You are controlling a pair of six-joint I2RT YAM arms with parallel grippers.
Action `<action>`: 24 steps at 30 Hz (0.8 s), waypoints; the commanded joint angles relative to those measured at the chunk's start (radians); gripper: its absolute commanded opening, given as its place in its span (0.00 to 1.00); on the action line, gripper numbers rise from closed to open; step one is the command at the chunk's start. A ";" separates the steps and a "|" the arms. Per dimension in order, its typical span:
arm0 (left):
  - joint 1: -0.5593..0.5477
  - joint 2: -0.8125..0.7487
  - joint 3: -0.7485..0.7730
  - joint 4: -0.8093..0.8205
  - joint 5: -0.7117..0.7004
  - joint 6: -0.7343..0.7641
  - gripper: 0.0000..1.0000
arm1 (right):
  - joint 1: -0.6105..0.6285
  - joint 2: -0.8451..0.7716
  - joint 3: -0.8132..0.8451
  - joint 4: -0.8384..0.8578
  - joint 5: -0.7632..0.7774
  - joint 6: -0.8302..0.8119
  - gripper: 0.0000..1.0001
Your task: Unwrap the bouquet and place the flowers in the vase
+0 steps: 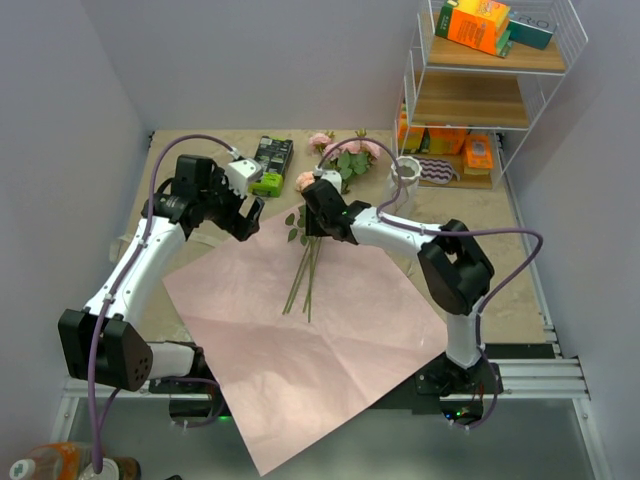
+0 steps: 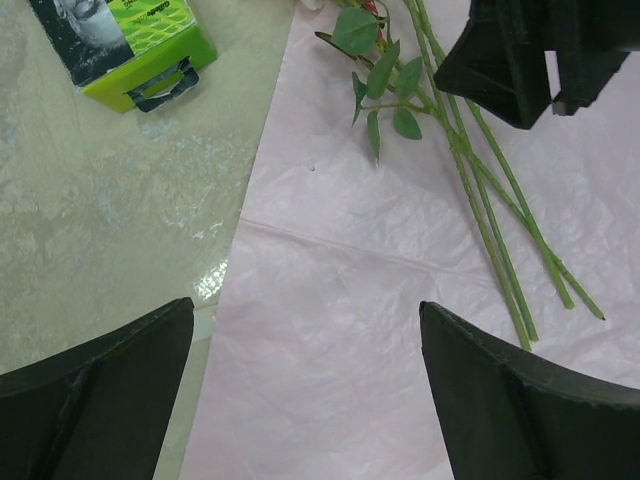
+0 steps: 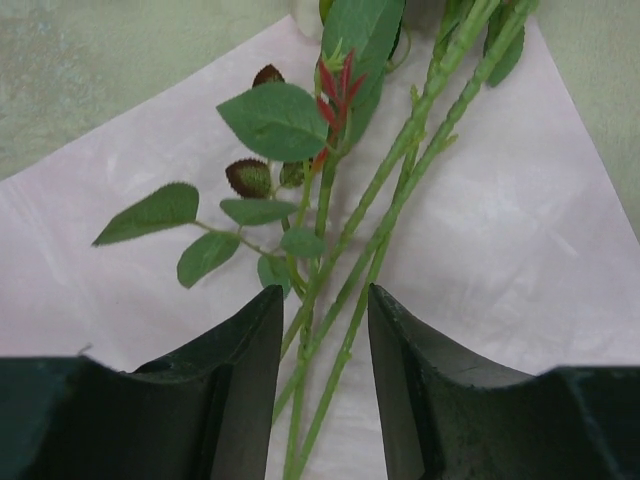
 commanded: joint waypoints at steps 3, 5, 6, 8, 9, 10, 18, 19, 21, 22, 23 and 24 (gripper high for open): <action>0.003 -0.030 -0.011 0.003 0.009 0.041 0.99 | -0.030 0.084 0.136 0.006 -0.030 -0.023 0.41; 0.003 -0.036 -0.018 0.002 -0.002 0.050 0.99 | -0.031 0.119 0.171 0.000 -0.033 -0.026 0.39; 0.004 -0.037 -0.021 0.003 -0.003 0.053 0.99 | -0.034 0.130 0.180 -0.003 -0.031 -0.029 0.39; 0.005 -0.045 -0.032 0.008 -0.009 0.059 0.99 | -0.037 0.153 0.197 -0.004 -0.030 -0.031 0.36; 0.005 -0.047 -0.034 0.008 -0.010 0.064 0.99 | -0.042 0.157 0.200 -0.009 -0.033 -0.029 0.35; 0.005 -0.048 -0.040 0.011 -0.011 0.066 0.99 | -0.045 0.159 0.203 -0.009 -0.035 -0.029 0.35; 0.005 -0.051 -0.055 0.021 -0.011 0.075 0.99 | -0.060 0.114 0.150 -0.007 -0.024 -0.028 0.35; 0.005 -0.053 -0.057 0.023 -0.011 0.073 0.99 | -0.062 0.108 0.134 -0.004 -0.021 -0.029 0.35; 0.005 -0.050 -0.055 0.023 -0.008 0.075 0.99 | -0.067 0.096 0.122 0.003 -0.019 -0.029 0.36; 0.005 -0.051 -0.055 0.022 -0.008 0.073 0.99 | -0.070 0.096 0.117 0.002 -0.021 -0.029 0.36; 0.005 -0.051 -0.055 0.023 -0.008 0.075 0.99 | -0.076 0.099 0.117 0.003 -0.022 -0.028 0.36; 0.005 -0.051 -0.054 0.023 -0.008 0.073 0.99 | -0.076 0.102 0.117 0.006 -0.024 -0.026 0.36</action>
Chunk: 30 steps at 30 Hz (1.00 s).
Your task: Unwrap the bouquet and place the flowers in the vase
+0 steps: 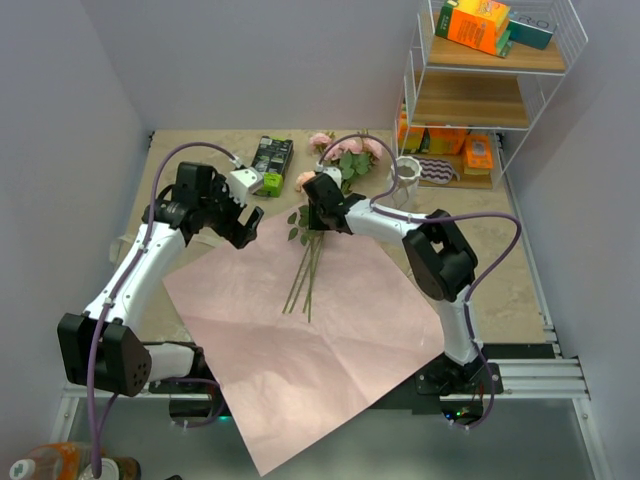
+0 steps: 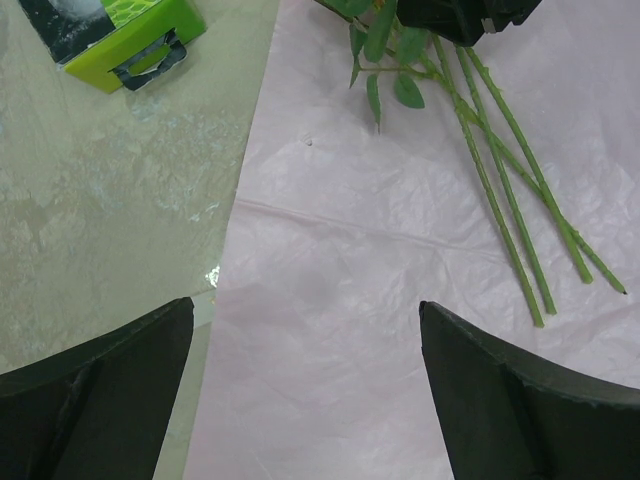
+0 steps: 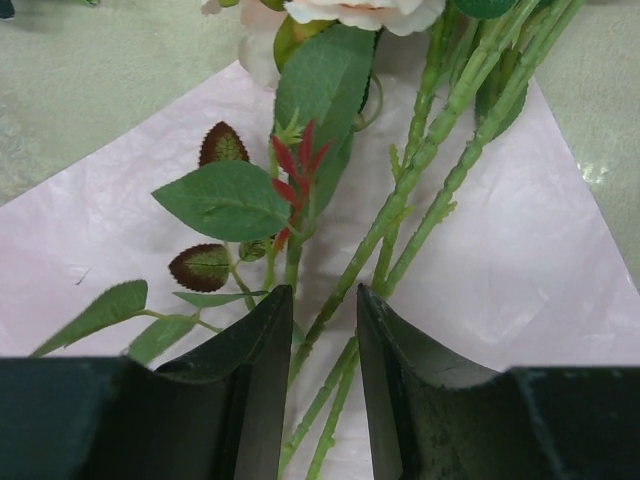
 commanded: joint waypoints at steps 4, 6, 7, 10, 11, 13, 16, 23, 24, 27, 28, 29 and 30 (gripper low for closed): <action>0.004 -0.024 0.000 0.020 0.002 0.020 0.99 | -0.022 -0.040 0.013 0.016 -0.004 -0.004 0.37; 0.004 -0.024 -0.003 0.018 0.002 0.023 0.99 | -0.025 -0.037 0.021 0.019 -0.007 -0.004 0.37; 0.004 -0.024 -0.004 0.017 0.002 0.026 0.99 | -0.024 -0.032 0.027 0.021 -0.007 -0.004 0.37; 0.004 -0.029 -0.015 0.021 -0.003 0.028 0.99 | -0.030 -0.024 0.030 0.027 -0.013 0.002 0.37; 0.004 -0.029 -0.018 0.021 -0.003 0.029 0.99 | -0.030 -0.023 0.030 0.030 -0.014 0.008 0.37; 0.004 -0.029 -0.023 0.021 -0.001 0.028 0.99 | -0.034 -0.015 0.032 0.037 -0.022 0.016 0.37; 0.004 -0.030 -0.024 0.021 -0.004 0.034 0.99 | -0.036 0.002 0.039 0.047 -0.036 0.031 0.34; 0.004 -0.039 -0.035 0.023 -0.010 0.037 0.99 | -0.034 -0.030 0.019 0.083 -0.039 0.044 0.11; 0.004 -0.039 -0.033 0.021 -0.009 0.037 0.99 | -0.036 -0.053 0.016 0.090 -0.033 0.044 0.10; 0.004 -0.042 -0.029 0.020 -0.009 0.036 0.99 | -0.034 -0.112 -0.016 0.119 -0.019 0.033 0.08; 0.004 -0.044 -0.027 0.020 -0.007 0.033 0.99 | -0.034 -0.129 -0.033 0.125 -0.016 0.033 0.06; 0.004 -0.044 -0.024 0.020 -0.006 0.031 0.99 | -0.031 -0.147 -0.042 0.135 -0.014 0.033 0.06; 0.006 -0.047 -0.023 0.017 -0.004 0.029 0.99 | -0.031 -0.164 -0.051 0.143 -0.011 0.031 0.06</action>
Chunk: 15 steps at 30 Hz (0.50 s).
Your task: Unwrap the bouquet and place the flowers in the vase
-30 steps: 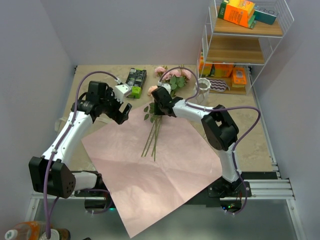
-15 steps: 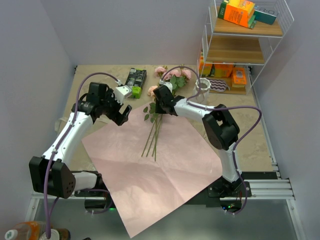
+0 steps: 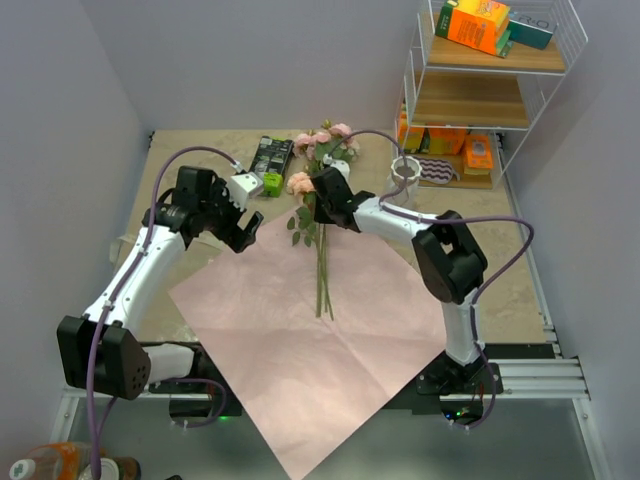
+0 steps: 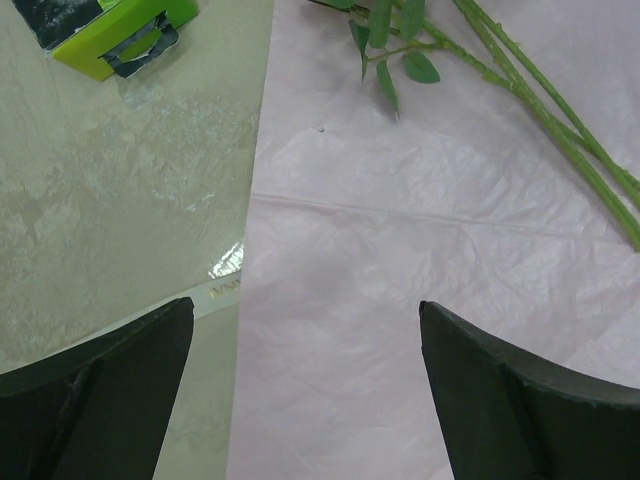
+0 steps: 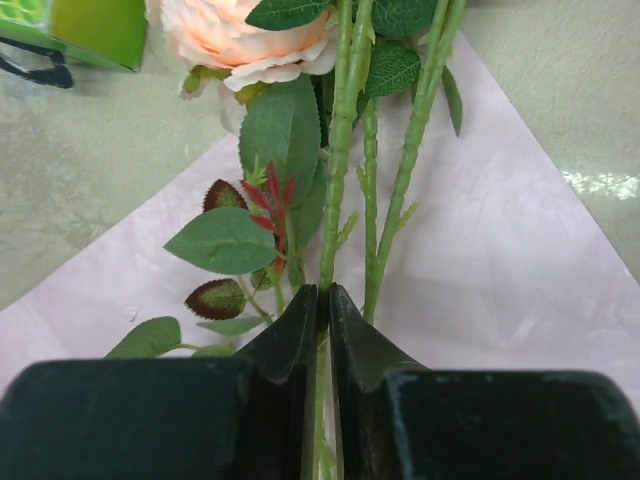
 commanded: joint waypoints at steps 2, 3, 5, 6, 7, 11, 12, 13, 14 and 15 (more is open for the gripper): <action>0.004 -0.031 0.016 0.015 0.007 0.001 0.99 | 0.006 -0.188 -0.058 0.102 0.018 -0.002 0.06; 0.004 -0.031 0.018 0.015 0.007 0.000 0.99 | 0.007 -0.205 -0.066 0.106 0.018 -0.002 0.06; 0.004 -0.031 0.022 0.011 0.010 -0.003 0.99 | 0.015 -0.254 -0.089 0.126 0.020 -0.003 0.06; 0.004 -0.031 0.024 0.010 0.013 -0.003 0.99 | 0.018 -0.268 -0.096 0.137 0.020 -0.005 0.06; 0.004 -0.031 0.025 0.007 0.013 -0.005 0.99 | 0.023 -0.283 -0.110 0.143 0.022 -0.007 0.06; 0.004 -0.031 0.030 0.002 0.010 -0.003 0.99 | 0.043 -0.384 -0.135 0.166 0.037 -0.017 0.05; 0.004 -0.033 0.030 0.001 0.010 -0.003 0.99 | 0.046 -0.406 -0.141 0.168 0.044 -0.022 0.05; 0.004 -0.033 0.031 -0.001 0.008 -0.008 0.99 | 0.052 -0.424 -0.155 0.171 0.046 -0.029 0.05; 0.004 -0.031 0.033 -0.001 0.011 -0.008 0.99 | 0.053 -0.441 -0.162 0.172 0.045 -0.034 0.04; 0.004 -0.033 0.033 -0.002 0.011 -0.010 0.99 | 0.055 -0.481 -0.179 0.171 0.043 -0.039 0.04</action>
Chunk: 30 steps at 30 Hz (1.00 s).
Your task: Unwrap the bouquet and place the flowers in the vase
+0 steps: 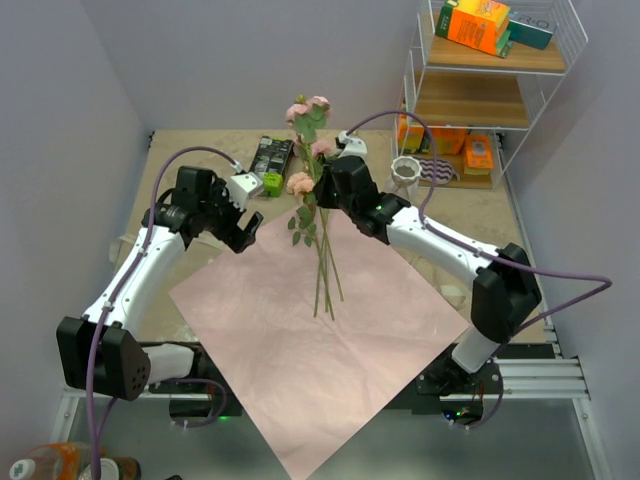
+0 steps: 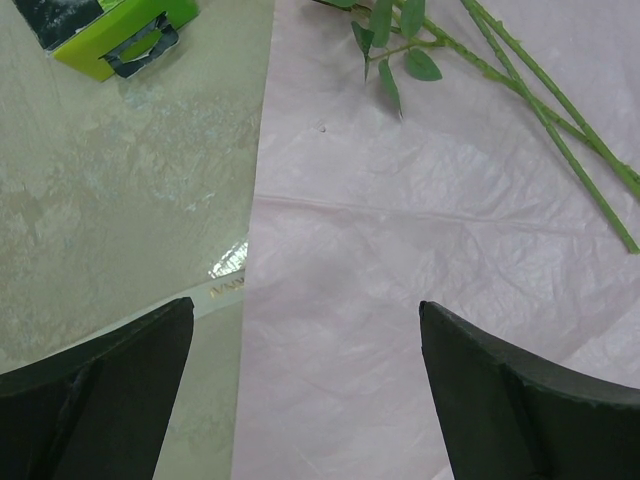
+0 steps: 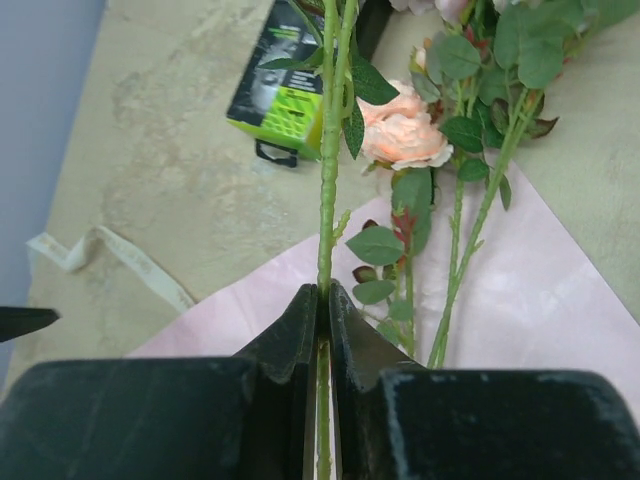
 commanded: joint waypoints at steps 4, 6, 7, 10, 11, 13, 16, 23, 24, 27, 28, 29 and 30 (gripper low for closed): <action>0.004 -0.027 0.031 0.003 0.017 -0.015 0.99 | 0.034 -0.184 -0.097 0.020 0.041 -0.055 0.04; 0.004 -0.027 0.034 0.006 0.017 -0.019 0.99 | 0.037 -0.194 -0.129 -0.043 0.074 -0.058 0.04; 0.004 -0.027 0.036 0.006 0.017 -0.019 0.99 | 0.040 -0.191 -0.136 -0.114 0.088 -0.038 0.02; 0.004 -0.029 0.046 0.006 0.017 -0.023 0.99 | 0.053 -0.185 -0.197 -0.210 0.157 0.014 0.00; 0.004 -0.029 0.049 0.006 0.018 -0.026 0.99 | 0.059 -0.187 -0.215 -0.225 0.200 0.026 0.00; 0.004 -0.027 0.054 0.008 0.020 -0.026 0.99 | 0.063 -0.196 -0.266 -0.244 0.219 0.058 0.00; 0.004 -0.026 0.060 0.006 0.020 -0.027 0.99 | 0.065 -0.202 -0.310 -0.238 0.222 0.069 0.00; 0.004 -0.032 0.062 0.000 0.015 -0.023 0.99 | 0.065 -0.141 -0.312 -0.247 0.180 0.063 0.22; 0.004 -0.033 0.059 0.000 0.012 -0.021 0.99 | 0.065 -0.127 -0.307 -0.267 0.167 0.060 0.28; 0.004 -0.038 0.056 0.005 0.011 -0.018 0.99 | 0.065 -0.080 -0.310 -0.275 0.151 0.057 0.34; 0.004 -0.040 0.055 0.006 0.009 -0.018 0.99 | 0.065 -0.070 -0.312 -0.273 0.147 0.059 0.34; 0.004 -0.040 0.055 0.006 0.009 -0.016 0.99 | 0.065 -0.058 -0.317 -0.273 0.142 0.059 0.35; 0.004 -0.038 0.057 0.006 0.009 -0.013 0.99 | 0.065 -0.049 -0.317 -0.268 0.142 0.059 0.35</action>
